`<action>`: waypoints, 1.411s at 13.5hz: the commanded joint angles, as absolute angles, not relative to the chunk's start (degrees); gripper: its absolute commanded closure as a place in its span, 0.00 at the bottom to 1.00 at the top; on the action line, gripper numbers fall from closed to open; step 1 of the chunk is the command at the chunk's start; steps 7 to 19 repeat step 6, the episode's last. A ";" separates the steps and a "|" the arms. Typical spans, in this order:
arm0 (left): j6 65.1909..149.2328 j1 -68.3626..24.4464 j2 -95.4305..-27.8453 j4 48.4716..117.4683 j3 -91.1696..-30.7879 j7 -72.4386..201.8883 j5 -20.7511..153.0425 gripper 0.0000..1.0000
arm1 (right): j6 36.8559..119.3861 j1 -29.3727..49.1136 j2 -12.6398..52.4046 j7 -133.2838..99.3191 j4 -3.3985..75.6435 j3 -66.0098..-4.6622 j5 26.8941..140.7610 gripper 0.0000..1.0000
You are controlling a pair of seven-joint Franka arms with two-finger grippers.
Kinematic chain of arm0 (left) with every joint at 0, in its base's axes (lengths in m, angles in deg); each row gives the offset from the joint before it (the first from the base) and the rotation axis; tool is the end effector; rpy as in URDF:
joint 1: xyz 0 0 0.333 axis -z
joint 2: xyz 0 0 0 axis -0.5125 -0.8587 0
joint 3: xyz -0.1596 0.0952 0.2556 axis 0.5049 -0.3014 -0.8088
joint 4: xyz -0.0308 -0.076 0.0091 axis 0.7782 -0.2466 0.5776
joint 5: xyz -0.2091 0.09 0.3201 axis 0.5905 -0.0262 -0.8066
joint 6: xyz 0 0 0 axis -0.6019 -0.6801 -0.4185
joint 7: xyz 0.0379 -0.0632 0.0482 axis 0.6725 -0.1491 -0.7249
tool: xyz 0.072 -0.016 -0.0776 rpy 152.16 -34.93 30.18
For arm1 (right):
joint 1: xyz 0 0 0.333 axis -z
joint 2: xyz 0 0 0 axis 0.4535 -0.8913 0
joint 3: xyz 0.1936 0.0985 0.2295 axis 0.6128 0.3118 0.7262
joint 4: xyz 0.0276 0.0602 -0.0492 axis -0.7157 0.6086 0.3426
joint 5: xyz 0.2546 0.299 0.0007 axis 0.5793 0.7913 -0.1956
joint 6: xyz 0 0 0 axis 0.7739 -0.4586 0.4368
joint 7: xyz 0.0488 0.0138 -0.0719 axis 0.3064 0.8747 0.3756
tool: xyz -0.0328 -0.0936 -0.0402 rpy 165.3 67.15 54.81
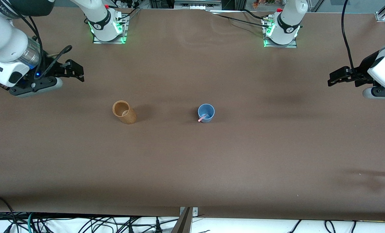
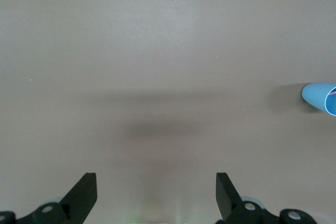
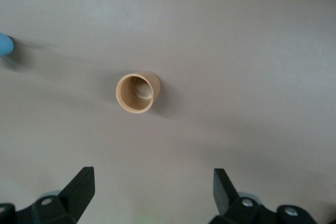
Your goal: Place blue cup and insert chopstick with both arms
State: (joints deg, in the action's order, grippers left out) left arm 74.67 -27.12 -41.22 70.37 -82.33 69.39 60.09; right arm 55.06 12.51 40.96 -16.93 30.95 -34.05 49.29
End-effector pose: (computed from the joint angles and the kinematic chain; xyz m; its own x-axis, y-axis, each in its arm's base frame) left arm 0.5702 -0.0133 0.5906 0.9905 0.0162 -0.1368 0.0221 -0.9989 0.0422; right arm 0.5572 0.1064 0.5742 0.9628 0.2631 -0.0619 0.2607 -0.9644 -0.0440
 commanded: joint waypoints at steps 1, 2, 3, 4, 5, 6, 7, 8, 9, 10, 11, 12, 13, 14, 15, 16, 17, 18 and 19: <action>75.13 -27.14 -40.85 70.71 -82.64 70.65 61.37 0.00 | 54.08 13.61 40.28 -16.21 29.13 -33.05 47.78 0.00; 75.13 -27.14 -40.94 70.80 -82.64 70.56 61.37 0.00 | 53.82 13.61 39.75 -16.21 27.90 -33.05 47.51 0.00; 75.13 -27.14 -40.94 70.80 -82.64 70.56 61.37 0.00 | 53.56 13.52 39.48 -16.21 27.28 -32.96 47.42 0.00; 75.13 -27.14 -40.94 70.71 -82.64 70.56 61.37 0.00 | 53.12 13.52 39.48 -16.13 27.02 -33.05 46.90 0.00; 75.13 -27.14 -40.94 70.80 -82.64 70.56 61.37 0.00 | 52.42 13.61 39.57 -15.95 26.93 -33.05 46.81 0.00; 75.13 -27.14 -40.94 70.80 -82.64 70.56 61.37 0.00 | 51.63 13.61 39.65 -15.95 26.92 -33.05 46.81 0.00; 75.13 -27.14 -40.94 70.80 -82.64 70.56 61.37 0.00 | 51.63 13.61 39.65 -15.95 26.92 -33.05 46.81 0.00; 75.13 -27.14 -40.94 70.80 -82.64 70.56 61.37 0.00 | 51.63 13.61 39.65 -15.95 26.92 -33.05 46.81 0.00; 75.13 -27.14 -40.94 70.80 -82.64 70.56 61.37 0.00 | 51.63 13.61 39.65 -15.95 26.92 -33.05 46.81 0.00; 75.13 -27.14 -40.94 70.80 -82.64 70.56 61.37 0.00 | 51.63 13.61 39.65 -15.95 26.92 -33.05 46.81 0.00; 75.13 -27.14 -40.94 70.80 -82.64 70.56 61.37 0.00 | 51.63 13.61 39.65 -15.95 26.92 -33.05 46.81 0.00; 75.13 -27.14 -40.94 70.80 -82.64 70.56 61.37 0.00 | 51.63 13.61 39.65 -15.95 26.92 -33.05 46.81 0.00; 75.13 -27.14 -40.94 70.80 -82.64 70.56 61.37 0.00 | 51.63 13.61 39.65 -15.95 26.92 -33.05 46.81 0.00; 75.13 -27.14 -40.94 70.80 -82.64 70.56 61.37 0.00 | 51.63 13.61 39.65 -15.95 26.92 -33.05 46.81 0.00; 75.13 -27.14 -40.94 70.80 -82.64 70.56 61.37 0.00 | 51.63 13.61 39.65 -15.95 26.92 -33.05 46.81 0.00; 75.13 -27.14 -40.94 70.80 -82.64 70.56 61.37 0.00 | 51.63 13.61 39.65 -15.95 26.92 -33.05 46.81 0.00; 75.13 -27.14 -40.94 70.80 -82.64 70.56 61.37 0.00 | 51.63 13.61 39.65 -15.95 26.92 -33.05 46.81 0.00; 75.13 -27.14 -40.94 70.80 -82.64 70.56 61.37 0.00 | 51.63 13.61 39.65 -15.95 26.92 -33.05 46.81 0.00; 75.13 -27.14 -40.94 70.80 -82.64 70.56 61.37 0.00 | 51.63 13.61 39.65 -15.95 26.92 -33.05 46.81 0.00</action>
